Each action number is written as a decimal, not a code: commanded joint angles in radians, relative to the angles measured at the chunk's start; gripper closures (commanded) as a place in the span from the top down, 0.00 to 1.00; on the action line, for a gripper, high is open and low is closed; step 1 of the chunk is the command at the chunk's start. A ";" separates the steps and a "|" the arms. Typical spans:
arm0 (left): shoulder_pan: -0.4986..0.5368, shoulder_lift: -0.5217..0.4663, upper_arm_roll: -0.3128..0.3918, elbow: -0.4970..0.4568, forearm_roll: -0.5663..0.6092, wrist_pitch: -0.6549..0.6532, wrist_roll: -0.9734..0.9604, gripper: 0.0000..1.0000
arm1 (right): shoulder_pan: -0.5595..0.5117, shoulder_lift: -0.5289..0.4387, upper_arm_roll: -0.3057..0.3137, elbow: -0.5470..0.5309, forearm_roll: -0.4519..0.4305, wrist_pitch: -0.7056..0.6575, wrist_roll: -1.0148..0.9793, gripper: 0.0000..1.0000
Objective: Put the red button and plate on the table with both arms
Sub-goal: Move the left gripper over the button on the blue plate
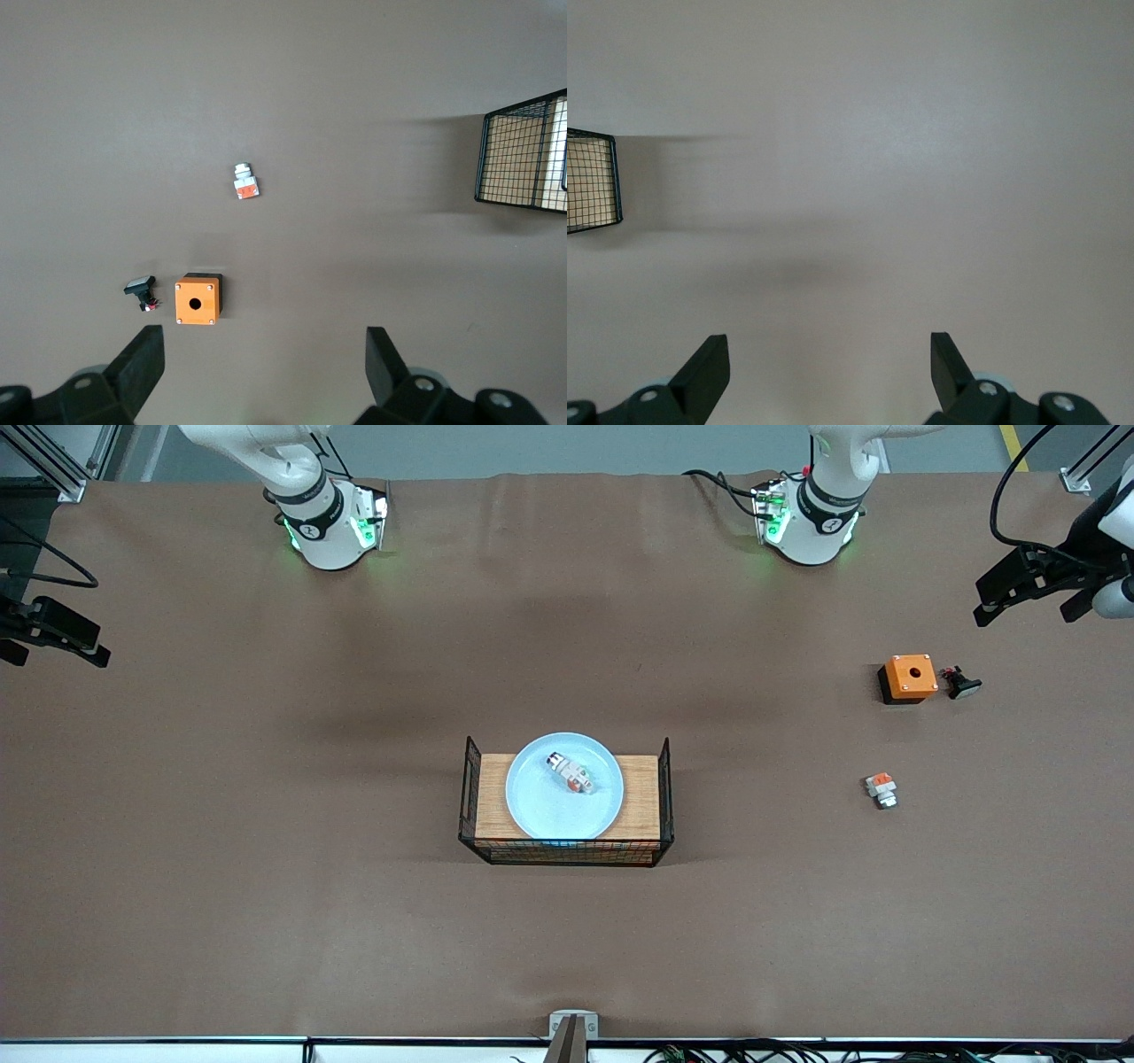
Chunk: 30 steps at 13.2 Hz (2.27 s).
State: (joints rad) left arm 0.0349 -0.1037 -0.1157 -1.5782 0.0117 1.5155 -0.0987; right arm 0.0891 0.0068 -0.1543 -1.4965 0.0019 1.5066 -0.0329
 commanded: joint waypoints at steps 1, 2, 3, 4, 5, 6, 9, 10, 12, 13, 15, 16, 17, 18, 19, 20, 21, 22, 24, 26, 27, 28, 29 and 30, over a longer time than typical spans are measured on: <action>0.005 0.002 -0.001 0.012 0.004 -0.006 0.020 1.00 | 0.008 0.009 -0.002 0.022 -0.017 -0.009 -0.010 1.00; 0.005 0.002 -0.001 0.012 0.002 -0.005 0.020 1.00 | 0.008 0.009 -0.002 0.022 -0.017 -0.008 -0.010 1.00; 0.005 0.009 -0.001 0.014 0.004 -0.005 0.014 1.00 | 0.008 0.009 -0.002 0.022 -0.017 -0.008 -0.010 1.00; 0.003 0.028 -0.001 0.015 0.004 -0.003 0.019 1.00 | 0.008 0.009 -0.002 0.022 -0.017 -0.008 -0.010 1.00; 0.005 0.041 -0.001 0.017 -0.001 0.000 0.020 1.00 | 0.008 0.009 -0.002 0.022 -0.017 -0.008 -0.010 1.00; 0.005 0.062 -0.002 0.017 -0.016 0.003 0.022 1.00 | 0.008 0.009 -0.002 0.022 -0.017 -0.008 -0.010 1.00; -0.029 0.102 -0.027 0.017 -0.047 0.061 -0.004 1.00 | 0.008 0.009 -0.002 0.022 -0.017 -0.008 -0.010 1.00; -0.050 0.119 -0.050 0.017 -0.045 0.084 -0.018 1.00 | 0.008 0.009 -0.002 0.022 -0.019 -0.008 -0.010 1.00; -0.064 0.151 -0.079 0.029 -0.048 0.109 -0.106 1.00 | 0.008 0.009 -0.002 0.022 -0.019 -0.008 -0.010 1.00; -0.075 0.182 -0.105 0.068 -0.052 0.120 -0.163 1.00 | 0.008 0.009 -0.002 0.022 -0.019 -0.008 -0.010 1.00; -0.101 0.251 -0.142 0.150 -0.052 0.121 -0.269 1.00 | 0.008 0.009 -0.002 0.022 -0.019 -0.008 -0.010 1.00; -0.128 0.286 -0.151 0.188 -0.052 0.126 -0.332 1.00 | 0.008 0.009 -0.002 0.022 -0.019 -0.008 -0.010 1.00; -0.159 0.323 -0.151 0.216 -0.052 0.140 -0.389 1.00 | 0.008 0.009 -0.002 0.022 -0.019 -0.008 -0.010 1.00; -0.188 0.346 -0.151 0.222 -0.052 0.173 -0.450 1.00 | 0.008 0.009 -0.002 0.022 -0.019 -0.008 -0.010 1.00; -0.210 0.363 -0.151 0.222 -0.052 0.217 -0.513 1.00 | 0.008 0.009 -0.002 0.022 -0.017 -0.006 -0.010 1.00; -0.225 0.383 -0.151 0.221 -0.050 0.262 -0.557 1.00 | 0.008 0.009 -0.002 0.022 -0.019 -0.005 -0.010 1.00; -0.237 0.398 -0.151 0.218 -0.045 0.312 -0.576 1.00 | 0.008 0.009 -0.002 0.022 -0.017 -0.006 -0.009 1.00; -0.243 0.415 -0.151 0.216 -0.050 0.366 -0.581 1.00 | 0.008 0.009 -0.002 0.022 -0.017 -0.006 -0.009 1.00; -0.256 0.450 -0.151 0.216 -0.045 0.443 -0.611 1.00 | 0.008 0.009 -0.002 0.022 -0.014 -0.006 -0.001 1.00; -0.317 0.504 -0.150 0.218 -0.042 0.515 -0.766 1.00 | 0.008 0.009 -0.002 0.022 -0.014 -0.008 -0.001 1.00; -0.337 0.525 -0.148 0.218 -0.039 0.543 -0.842 1.00 | 0.003 0.009 -0.002 0.022 -0.013 -0.008 0.001 1.00; -0.364 0.547 -0.147 0.218 -0.033 0.587 -0.899 1.00 | 0.003 0.009 -0.002 0.022 -0.008 -0.006 0.002 1.00; -0.387 0.570 -0.144 0.218 -0.026 0.618 -0.933 1.00 | 0.006 0.010 -0.002 0.022 -0.007 -0.006 0.002 1.00; -0.401 0.593 -0.144 0.221 -0.016 0.658 -0.961 1.00 | 0.012 0.015 -0.001 0.022 -0.011 -0.005 0.004 1.00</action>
State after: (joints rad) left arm -0.3387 0.4432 -0.2680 -1.3926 -0.0252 2.1287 -1.0000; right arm 0.0897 0.0070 -0.1542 -1.4961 0.0019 1.5083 -0.0329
